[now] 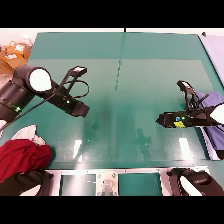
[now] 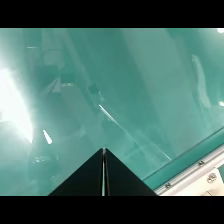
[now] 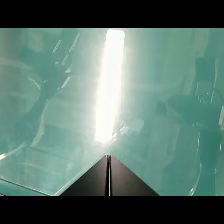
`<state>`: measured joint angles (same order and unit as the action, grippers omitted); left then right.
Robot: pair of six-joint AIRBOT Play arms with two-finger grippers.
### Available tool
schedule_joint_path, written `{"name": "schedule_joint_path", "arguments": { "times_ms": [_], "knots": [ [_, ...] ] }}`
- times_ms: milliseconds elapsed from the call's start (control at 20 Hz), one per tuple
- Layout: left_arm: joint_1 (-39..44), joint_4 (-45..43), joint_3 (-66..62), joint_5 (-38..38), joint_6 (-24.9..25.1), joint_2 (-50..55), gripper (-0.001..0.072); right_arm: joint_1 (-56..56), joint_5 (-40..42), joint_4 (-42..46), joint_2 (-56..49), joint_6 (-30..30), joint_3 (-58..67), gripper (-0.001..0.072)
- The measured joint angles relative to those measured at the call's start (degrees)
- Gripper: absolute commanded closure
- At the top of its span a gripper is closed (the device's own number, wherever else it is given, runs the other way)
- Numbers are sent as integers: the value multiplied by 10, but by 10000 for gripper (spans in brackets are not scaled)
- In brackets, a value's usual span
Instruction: Fold the shirts.
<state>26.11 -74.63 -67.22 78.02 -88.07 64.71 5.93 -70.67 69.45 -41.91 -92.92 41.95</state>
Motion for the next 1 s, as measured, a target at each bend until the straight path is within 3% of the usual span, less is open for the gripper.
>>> {"name": "schedule_joint_path", "arguments": {
  "times_ms": [200, 250, 300, 350, 600, 900, 950, 1000],
  "knots": [
    [0, -41, 0, 8, -4, 0, 681, 0, 0, 0, 0, 0, 0, 695],
    [0, -70, 1, 24, -13, 0, 386, 0, 0, 0, 0, 0, 0, 696],
    [-1, -112, 3, 43, -28, 0, -13, 0, 0, 0, 0, 0, 0, 696],
    [-7, -160, 8, 60, -46, 0, 35, 0, 0, 0, 0, 0, 0, 696],
    [-113, -314, 109, 143, -105, 0, 36, 0, 0, 0, 0, 0, 0, 696],
    [-227, -322, 224, 231, -103, 0, 37, 0, 0, 0, 0, 0, 0, 696],
    [-235, -317, 234, 235, -99, 0, 58, 0, 0, 0, 0, 0, 0, 696],
    [-241, -315, 244, 233, -97, 0, 149, 0, 0, 0, 0, 0, 0, 696]
  ]
}}
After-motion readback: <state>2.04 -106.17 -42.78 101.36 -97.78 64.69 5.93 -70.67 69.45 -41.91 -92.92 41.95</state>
